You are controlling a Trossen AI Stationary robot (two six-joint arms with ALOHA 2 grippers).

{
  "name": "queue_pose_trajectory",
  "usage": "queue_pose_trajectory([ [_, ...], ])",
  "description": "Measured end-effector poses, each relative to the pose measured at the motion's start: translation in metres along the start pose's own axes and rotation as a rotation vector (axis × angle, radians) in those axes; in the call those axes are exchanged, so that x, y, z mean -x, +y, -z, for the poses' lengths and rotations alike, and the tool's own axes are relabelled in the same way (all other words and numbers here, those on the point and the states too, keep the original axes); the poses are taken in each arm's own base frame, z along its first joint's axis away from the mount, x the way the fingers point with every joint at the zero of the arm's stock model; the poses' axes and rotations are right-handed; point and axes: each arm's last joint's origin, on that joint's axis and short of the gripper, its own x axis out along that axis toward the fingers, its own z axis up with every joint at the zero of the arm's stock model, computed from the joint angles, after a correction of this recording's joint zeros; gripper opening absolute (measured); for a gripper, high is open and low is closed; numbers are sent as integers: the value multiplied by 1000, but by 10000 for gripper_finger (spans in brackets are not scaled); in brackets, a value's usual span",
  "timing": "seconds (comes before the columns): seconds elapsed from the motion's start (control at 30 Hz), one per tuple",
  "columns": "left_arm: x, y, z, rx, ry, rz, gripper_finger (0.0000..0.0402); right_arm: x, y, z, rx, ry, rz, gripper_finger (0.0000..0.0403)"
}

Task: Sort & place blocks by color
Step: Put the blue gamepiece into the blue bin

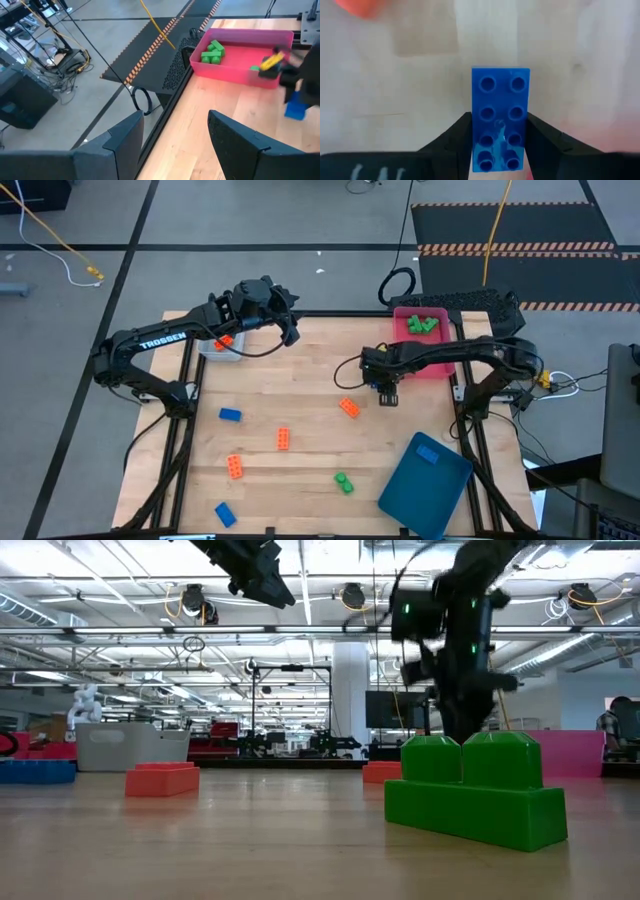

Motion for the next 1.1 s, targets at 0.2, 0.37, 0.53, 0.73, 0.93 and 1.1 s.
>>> queue_pose_trajectory([
  [0.2, 0, 1, 0, 16, -4, -4, 223, 68, 27, 11, -105, -31, -20, 130],
  [0.37, 0, 1, 0, 33, -5, -3, 223, 109, 60, 30, -261, 26, -138, 130],
  [0.53, 0, 1, 0, 66, -5, -2, 223, 128, 96, 51, -482, 142, -213, 130],
  [0.73, -2, -1, 0, 64, 1, 0, 223, 134, 133, 71, -697, 210, -210, 130],
  [0.93, -12, -2, 3, 60, 15, -1, 223, 122, 161, 83, -779, 191, -186, 130],
  [1.1, -21, -1, 5, 54, 10, -10, 223, 103, 181, 95, -808, 204, -171, 130],
])
